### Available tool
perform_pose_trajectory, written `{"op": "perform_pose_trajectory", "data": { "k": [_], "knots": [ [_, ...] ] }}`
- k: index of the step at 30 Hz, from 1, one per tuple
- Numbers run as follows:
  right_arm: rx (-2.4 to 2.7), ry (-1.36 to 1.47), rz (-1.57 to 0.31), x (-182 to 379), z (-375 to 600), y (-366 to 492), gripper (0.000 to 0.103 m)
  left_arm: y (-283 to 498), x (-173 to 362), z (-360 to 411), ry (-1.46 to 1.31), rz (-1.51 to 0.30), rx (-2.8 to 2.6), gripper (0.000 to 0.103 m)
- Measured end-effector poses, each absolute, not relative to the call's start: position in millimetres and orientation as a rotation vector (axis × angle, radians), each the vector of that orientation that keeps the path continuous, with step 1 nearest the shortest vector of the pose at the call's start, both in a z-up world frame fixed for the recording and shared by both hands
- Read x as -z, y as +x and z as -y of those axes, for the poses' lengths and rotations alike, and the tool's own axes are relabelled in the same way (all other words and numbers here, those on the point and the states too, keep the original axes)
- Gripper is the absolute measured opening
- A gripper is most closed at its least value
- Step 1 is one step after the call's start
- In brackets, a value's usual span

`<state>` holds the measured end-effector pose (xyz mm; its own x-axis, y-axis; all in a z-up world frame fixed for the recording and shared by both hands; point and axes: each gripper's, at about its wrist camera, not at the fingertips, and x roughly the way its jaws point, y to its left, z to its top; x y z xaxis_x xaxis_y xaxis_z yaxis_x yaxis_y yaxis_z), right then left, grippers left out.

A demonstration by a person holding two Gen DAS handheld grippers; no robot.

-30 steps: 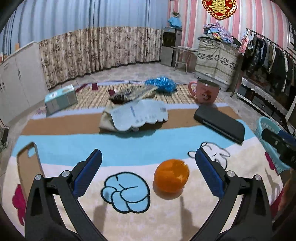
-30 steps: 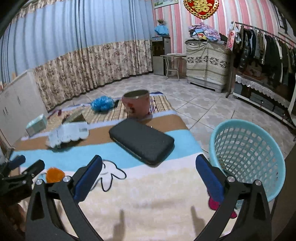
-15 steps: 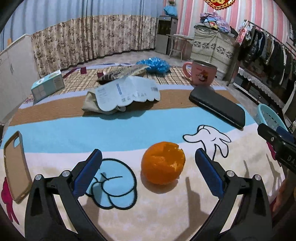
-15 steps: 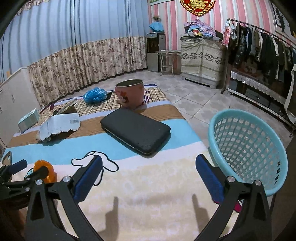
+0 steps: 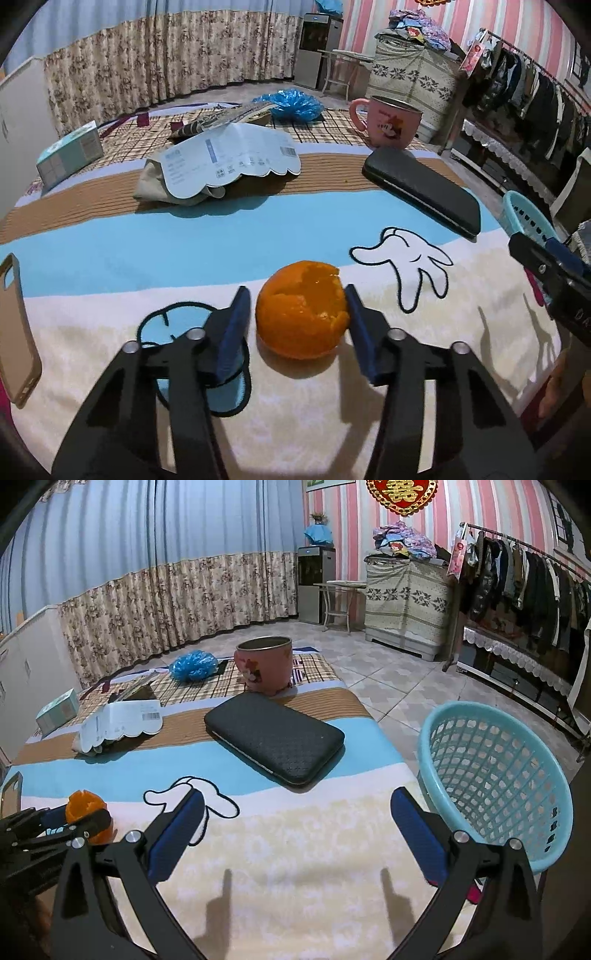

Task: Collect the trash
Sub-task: 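Lower the left tool onto the peeled orange and close it, then hold the orange in the left tool while the right tool grasps the light blue card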

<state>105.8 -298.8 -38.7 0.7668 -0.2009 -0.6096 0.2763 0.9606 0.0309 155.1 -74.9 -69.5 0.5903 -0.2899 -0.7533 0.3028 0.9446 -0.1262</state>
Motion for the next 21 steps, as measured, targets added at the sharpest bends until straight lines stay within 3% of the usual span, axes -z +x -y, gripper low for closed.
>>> {"op": "perform_pose_trajectory", "data": {
  "k": [8, 21],
  "knots": [
    [0.250, 0.113, -0.654, 39.8, 295.7, 107.5, 0.099, 159.2, 55.1, 56.1, 0.013, -0.852, 0.292, 0.042],
    [0.128, 0.035, -0.693, 32.4, 252.0, 158.8, 0.099, 210.8, -27.9, -16.6, -0.034, -0.680, 0.091, 0.042]
  ]
}}
